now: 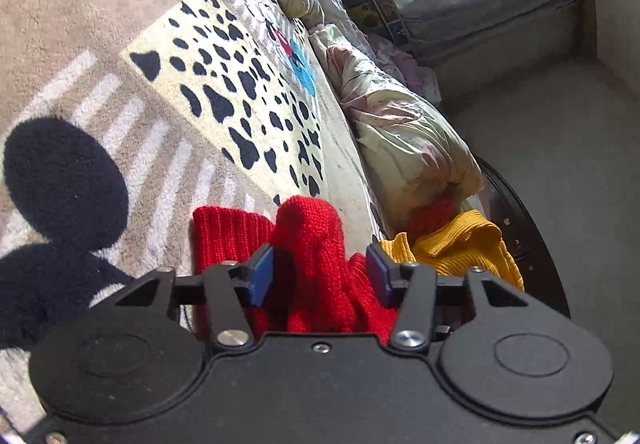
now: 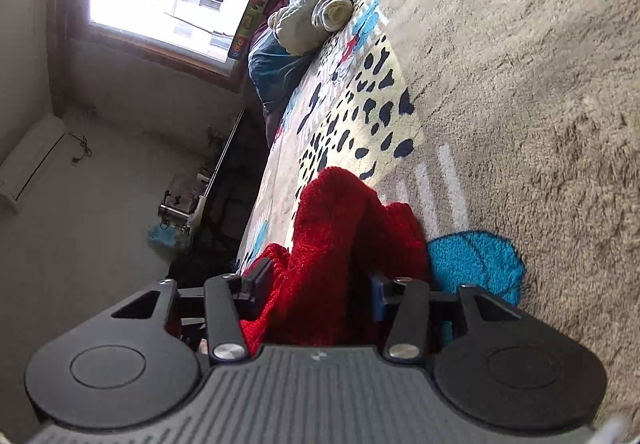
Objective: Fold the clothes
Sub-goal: 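Lift the folded red sweater with both tools and hold it up, then carry the folded red sweater with both tools toward the beige sweater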
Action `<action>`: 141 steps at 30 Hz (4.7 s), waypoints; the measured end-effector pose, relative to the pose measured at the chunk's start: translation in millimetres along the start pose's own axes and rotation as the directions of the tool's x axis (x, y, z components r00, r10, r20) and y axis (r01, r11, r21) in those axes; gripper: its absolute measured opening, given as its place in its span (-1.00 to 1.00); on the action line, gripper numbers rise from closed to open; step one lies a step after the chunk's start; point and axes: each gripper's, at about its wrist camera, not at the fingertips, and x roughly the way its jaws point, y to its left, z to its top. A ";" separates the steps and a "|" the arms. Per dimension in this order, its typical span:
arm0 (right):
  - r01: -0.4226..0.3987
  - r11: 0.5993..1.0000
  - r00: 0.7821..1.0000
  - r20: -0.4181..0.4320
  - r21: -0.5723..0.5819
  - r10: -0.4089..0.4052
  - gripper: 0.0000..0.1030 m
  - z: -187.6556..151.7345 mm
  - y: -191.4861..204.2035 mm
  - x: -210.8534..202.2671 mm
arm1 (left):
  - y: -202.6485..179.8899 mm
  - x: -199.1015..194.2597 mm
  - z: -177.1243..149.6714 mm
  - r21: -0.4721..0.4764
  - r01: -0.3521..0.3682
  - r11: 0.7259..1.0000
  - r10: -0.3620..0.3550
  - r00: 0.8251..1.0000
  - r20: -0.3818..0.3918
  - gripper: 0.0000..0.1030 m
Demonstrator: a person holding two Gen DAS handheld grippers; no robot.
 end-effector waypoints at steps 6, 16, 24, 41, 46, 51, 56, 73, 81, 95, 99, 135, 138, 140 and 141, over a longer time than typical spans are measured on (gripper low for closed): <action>0.246 0.755 0.959 0.264 -0.608 -0.101 0.35 -31.8 76.9 -26.7 | -76.7 -33.7 -33.6 0.471 -0.169 0.866 0.085 0.978 0.193 0.25; 0.215 0.699 0.977 0.147 -0.682 -0.156 -0.19 -49.3 41.0 33.8 | -44.7 38.4 -94.5 0.782 -0.245 0.573 0.181 0.968 0.171 0.07; 0.235 0.686 0.971 0.144 -0.688 -0.189 -0.18 -55.5 43.4 33.1 | -39.2 40.1 -85.8 0.763 -0.210 0.611 0.175 0.976 0.129 0.12; 0.320 0.599 0.946 0.216 -0.734 -0.242 -0.20 -111.6 52.4 -8.4 | -62.1 12.8 -134.8 0.872 -0.225 0.435 0.206 0.967 0.146 -0.34; 0.276 0.708 0.961 0.172 -0.650 -0.217 -0.08 -87.5 71.6 -24.1 | -83.8 -17.4 -108.9 0.760 -0.216 0.613 0.193 0.974 0.122 -0.05; 0.266 0.831 0.960 0.213 -0.489 -0.182 0.37 -63.0 74.1 -38.2 | -75.0 -43.8 -88.6 0.560 -0.278 0.780 0.177 0.957 0.228 0.32; 0.225 0.917 0.972 0.140 -0.329 -0.189 0.38 -36.9 57.6 -13.0 | -33.5 -17.2 -65.8 0.261 -0.242 0.934 0.213 0.968 0.134 0.41; 0.076 0.946 0.993 -0.058 -0.314 -0.099 0.00 -42.9 27.4 30.8 | -1.4 25.3 -55.8 0.274 -0.072 0.959 0.073 0.997 0.009 0.19; 0.164 0.952 0.979 0.164 -0.260 -0.124 0.24 -45.6 36.5 -5.4 | -13.9 1.7 -50.8 0.214 -0.131 0.968 0.109 0.988 0.109 0.44; 0.185 0.973 0.977 0.135 -0.134 -0.167 -0.22 -25.4 -8.6 22.0 | 25.2 45.6 -13.1 0.064 -0.033 0.997 0.033 0.999 -0.010 -0.41; 0.261 0.931 0.955 0.209 -0.255 -0.211 0.13 -29.0 12.1 11.3 | 8.7 27.2 -14.0 0.164 -0.079 0.983 0.076 0.997 0.021 -0.13; 0.079 0.995 0.996 0.044 0.054 -0.082 0.56 -49.9 -13.1 9.4 | 16.3 -1.5 -55.4 -0.024 -0.058 0.998 0.059 0.998 0.033 0.55; 0.091 0.996 0.994 0.061 -0.011 -0.090 0.38 -59.4 -10.7 17.7 | 7.2 17.5 -58.1 0.014 -0.083 0.996 0.083 0.996 -0.021 0.35; 0.078 0.997 0.993 0.085 -0.006 -0.077 0.19 -64.7 -14.6 15.4 | 11.6 20.4 -60.3 -0.020 -0.070 0.997 0.069 0.997 -0.022 0.18; 0.076 0.997 0.993 0.086 0.005 -0.076 0.18 -65.6 -14.0 15.2 | 14.2 20.6 -61.0 -0.047 -0.060 0.997 0.059 0.998 -0.024 0.15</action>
